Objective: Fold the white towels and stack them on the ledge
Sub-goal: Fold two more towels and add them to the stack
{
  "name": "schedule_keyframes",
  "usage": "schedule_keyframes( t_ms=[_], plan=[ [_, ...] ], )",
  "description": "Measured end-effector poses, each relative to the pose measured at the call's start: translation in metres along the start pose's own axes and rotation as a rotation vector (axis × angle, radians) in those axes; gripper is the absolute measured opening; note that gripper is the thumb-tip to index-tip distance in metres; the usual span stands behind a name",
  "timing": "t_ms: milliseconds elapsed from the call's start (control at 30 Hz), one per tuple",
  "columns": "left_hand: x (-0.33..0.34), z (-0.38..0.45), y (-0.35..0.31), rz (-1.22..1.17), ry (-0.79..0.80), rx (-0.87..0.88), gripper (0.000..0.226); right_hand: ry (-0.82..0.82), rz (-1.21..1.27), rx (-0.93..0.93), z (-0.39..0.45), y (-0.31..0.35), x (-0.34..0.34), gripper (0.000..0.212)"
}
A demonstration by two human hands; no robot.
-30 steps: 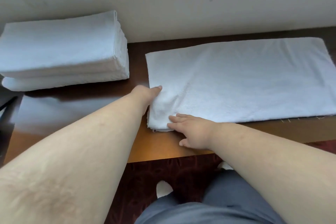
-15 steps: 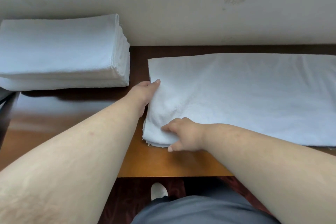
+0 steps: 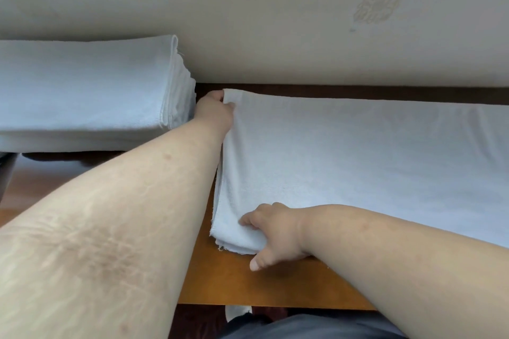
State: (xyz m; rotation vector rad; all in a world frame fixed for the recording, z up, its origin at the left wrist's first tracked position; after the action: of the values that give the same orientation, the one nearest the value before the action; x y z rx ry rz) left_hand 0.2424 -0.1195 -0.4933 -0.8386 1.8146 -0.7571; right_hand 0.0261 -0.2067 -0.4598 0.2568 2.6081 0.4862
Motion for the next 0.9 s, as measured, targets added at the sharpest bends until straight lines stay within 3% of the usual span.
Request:
schedule_keyframes(
  t_ms=[167,267,333,367,433,467,500,633,800,900],
  plan=[
    [0.007,0.007,0.004,0.215,0.003,-0.022,0.051,0.002,-0.095,-0.025,-0.001,0.001,0.001,0.087],
    [0.012,-0.011,-0.007,0.457,-0.089,-0.066,0.071,-0.07,-0.059,-0.052,0.0,0.0,0.005,0.075],
    [0.022,-0.043,-0.012,0.588,-0.166,0.208,0.077,-0.114,-0.048,-0.075,0.0,-0.002,0.009,0.07],
    [0.032,-0.063,-0.011,0.591,-0.088,0.442,0.071,-0.132,-0.054,-0.086,0.0,-0.003,0.011,0.07],
    [0.058,-0.105,-0.001,0.623,0.289,0.786,0.054,-0.154,-0.096,-0.105,0.001,-0.005,0.017,0.076],
    [0.067,-0.121,0.009,0.703,0.449,0.828,0.05,-0.157,-0.123,-0.111,0.001,-0.006,0.019,0.079],
    [0.072,-0.126,0.019,0.778,0.514,0.799,0.051,-0.154,-0.147,-0.116,0.001,-0.006,0.022,0.082],
    [0.058,-0.105,0.046,1.031,0.46,0.696,0.064,-0.155,-0.148,-0.11,-0.003,-0.006,0.029,0.091],
    [0.021,-0.091,0.055,1.166,0.394,0.422,0.066,-0.194,-0.122,-0.077,-0.014,-0.002,0.038,0.08],
    [0.017,-0.115,0.053,1.129,0.316,0.559,0.062,-0.245,-0.122,-0.062,-0.022,0.004,0.05,0.073]
  ],
)
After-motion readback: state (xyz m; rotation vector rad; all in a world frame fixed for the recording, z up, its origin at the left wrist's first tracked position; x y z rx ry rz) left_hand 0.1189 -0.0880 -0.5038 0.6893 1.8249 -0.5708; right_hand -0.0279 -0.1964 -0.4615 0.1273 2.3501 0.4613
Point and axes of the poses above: each hand's wrist, its own z-axis towards the middle knuckle, its own x-axis out of the palm, y = z × x, the point moved 1 cm from there along z, towards the middle knuckle, and after that the axes turned 5 degrees about x, right-handed, at the moved point
